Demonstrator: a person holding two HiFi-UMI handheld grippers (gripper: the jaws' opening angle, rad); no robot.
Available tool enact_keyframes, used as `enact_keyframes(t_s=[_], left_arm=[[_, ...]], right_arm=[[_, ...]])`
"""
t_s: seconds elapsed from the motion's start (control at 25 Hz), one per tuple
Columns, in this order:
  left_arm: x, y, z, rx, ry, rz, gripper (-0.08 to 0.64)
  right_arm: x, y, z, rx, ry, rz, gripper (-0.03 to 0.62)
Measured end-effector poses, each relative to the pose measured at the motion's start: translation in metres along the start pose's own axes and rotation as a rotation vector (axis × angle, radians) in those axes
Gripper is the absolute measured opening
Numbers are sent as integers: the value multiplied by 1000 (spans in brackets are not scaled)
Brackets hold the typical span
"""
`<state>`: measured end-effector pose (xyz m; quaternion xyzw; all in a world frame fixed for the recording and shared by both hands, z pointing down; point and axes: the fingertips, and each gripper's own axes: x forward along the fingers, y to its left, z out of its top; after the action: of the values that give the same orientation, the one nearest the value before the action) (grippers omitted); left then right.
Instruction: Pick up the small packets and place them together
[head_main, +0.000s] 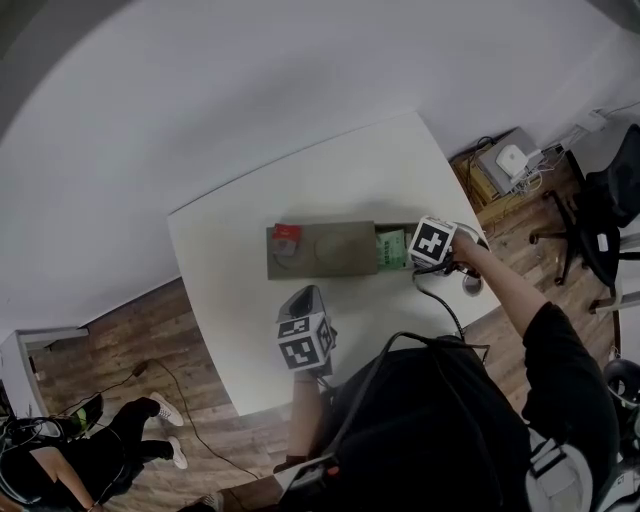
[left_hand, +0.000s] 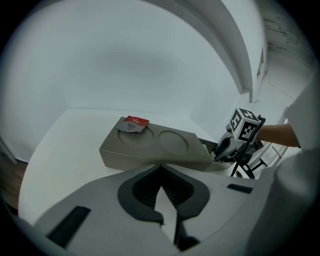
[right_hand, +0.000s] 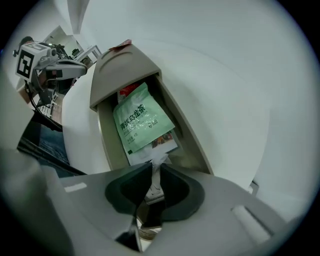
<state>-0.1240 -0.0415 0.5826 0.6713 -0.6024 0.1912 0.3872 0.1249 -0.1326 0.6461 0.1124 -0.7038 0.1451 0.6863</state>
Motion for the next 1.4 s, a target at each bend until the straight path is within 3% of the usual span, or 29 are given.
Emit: enact_keyframes(t_s=[0.16,0.28,0.44,0.6,0.96,1.4], left_arm=[[0,-1,0,6,-3,-5,-3],[-1,-2,0,9,-5,-4,-3],[-3,-4,1,12,-11,-5,-3],[-8,-6,1,16,-20,-2,-3],[-23,-6,1,-6,-53,19,-3],[-44,1,-7,-54,-85,63,-3]], right_arm=[[-8,19,5,69,-93,105,11],[-29,-3,12,79,-196,28,6],[-60,-9,7,153,-252,14,5],[-88,-11,20,158,-355,-1,5],[-138,12,84,62,-556,16,4],[-126,60,175,-135,-579,96,2]])
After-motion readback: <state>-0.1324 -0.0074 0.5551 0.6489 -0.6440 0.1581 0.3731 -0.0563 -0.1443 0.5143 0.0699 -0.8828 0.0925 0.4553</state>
